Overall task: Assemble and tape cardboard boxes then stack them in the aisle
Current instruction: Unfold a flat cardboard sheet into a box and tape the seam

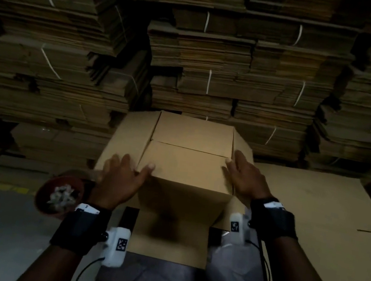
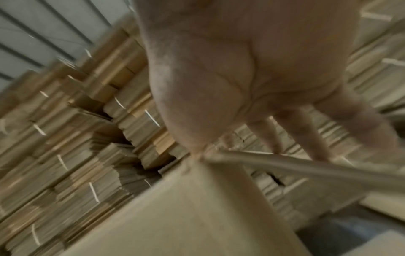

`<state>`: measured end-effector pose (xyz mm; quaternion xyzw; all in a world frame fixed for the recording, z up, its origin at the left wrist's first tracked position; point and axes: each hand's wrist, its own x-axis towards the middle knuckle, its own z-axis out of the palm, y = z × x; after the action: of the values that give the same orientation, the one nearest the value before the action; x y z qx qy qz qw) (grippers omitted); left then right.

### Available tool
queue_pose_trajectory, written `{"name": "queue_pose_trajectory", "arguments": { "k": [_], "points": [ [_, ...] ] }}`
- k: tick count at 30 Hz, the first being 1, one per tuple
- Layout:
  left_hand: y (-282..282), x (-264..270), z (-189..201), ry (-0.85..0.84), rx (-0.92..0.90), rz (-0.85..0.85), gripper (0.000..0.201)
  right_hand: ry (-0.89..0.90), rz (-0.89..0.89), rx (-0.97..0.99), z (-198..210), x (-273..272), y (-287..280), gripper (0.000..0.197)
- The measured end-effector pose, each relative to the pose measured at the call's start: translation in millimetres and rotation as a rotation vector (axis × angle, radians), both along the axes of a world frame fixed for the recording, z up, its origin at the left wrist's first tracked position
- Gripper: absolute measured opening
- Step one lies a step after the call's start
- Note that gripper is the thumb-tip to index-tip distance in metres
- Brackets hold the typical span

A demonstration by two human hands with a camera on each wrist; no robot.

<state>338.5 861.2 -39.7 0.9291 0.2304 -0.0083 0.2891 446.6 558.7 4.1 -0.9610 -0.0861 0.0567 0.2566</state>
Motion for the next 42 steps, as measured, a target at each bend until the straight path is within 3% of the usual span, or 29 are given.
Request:
{"name": "queue_pose_trajectory", "arguments": {
  "k": [3, 6, 11, 14, 17, 20, 22, 24, 27, 29, 33, 37, 40, 42],
  "points": [
    [-6.5, 2.8, -9.0, -0.017, -0.224, -0.019, 0.111, 0.06, 0.016, -0.067, -3.5, 16.9, 5.6, 0.052],
    [-0.8, 4.2, -14.1, -0.018, -0.199, 0.016, 0.103, 0.103, 0.013, -0.07, -6.3, 20.8, 3.0, 0.061],
    [14.9, 15.7, -10.9, -0.115, -0.134, 0.151, 0.079, 0.063, -0.022, -0.026, -9.8, -10.6, -4.7, 0.065],
    [14.4, 36.6, -3.7, -0.274, -0.314, 0.155, 0.058, 0.032, -0.022, -0.024, -22.0, -27.7, -14.7, 0.067],
    [17.7, 70.7, 2.5, -0.317, -0.283, 0.107, 0.031, -0.004, 0.044, 0.009, -35.3, -37.0, -26.8, 0.063],
    [21.8, 95.6, 11.8, -0.331, -0.195, -0.05, 0.024, -0.094, 0.089, 0.037, -38.1, -45.0, -31.5, 0.053],
    [15.2, 103.7, 21.2, -0.304, -0.119, -0.235, 0.027, -0.19, 0.138, 0.039, -38.7, -49.5, -29.8, 0.044],
    [1.6, 107.6, 31.0, -0.253, 0.073, -0.507, 0.043, -0.26, 0.191, 0.001, -38.8, -53.2, -23.8, 0.036],
    [-23.8, 101.9, 40.0, -0.066, 0.315, -0.873, 0.049, -0.246, 0.208, -0.007, -38.5, -54.0, -13.1, 0.028],
    [-37.6, 96.5, 36.2, 0.01, 0.404, -1.006, 0.048, -0.224, 0.204, -0.038, -36.1, -51.3, -8.4, 0.028],
    [-43.8, 91.5, 34.9, 0.026, 0.523, -1.044, 0.062, -0.126, 0.233, -0.054, -27.9, -46.1, -8.4, 0.039],
    [-39.8, 89.5, 50.1, -0.045, 0.445, -1.012, 0.06, -0.063, 0.237, -0.087, -6.0, -40.6, -2.1, 0.055],
    [-34.1, 87.3, 61.1, -0.109, 0.34, -0.964, 0.06, -0.032, 0.284, -0.129, 8.5, -32.8, 13.5, 0.037],
    [-30.7, 84.6, 66.0, -0.143, 0.277, -0.936, 0.068, 0.03, 0.314, -0.167, 12.4, -28.0, 25.3, 0.037]
  ]
}}
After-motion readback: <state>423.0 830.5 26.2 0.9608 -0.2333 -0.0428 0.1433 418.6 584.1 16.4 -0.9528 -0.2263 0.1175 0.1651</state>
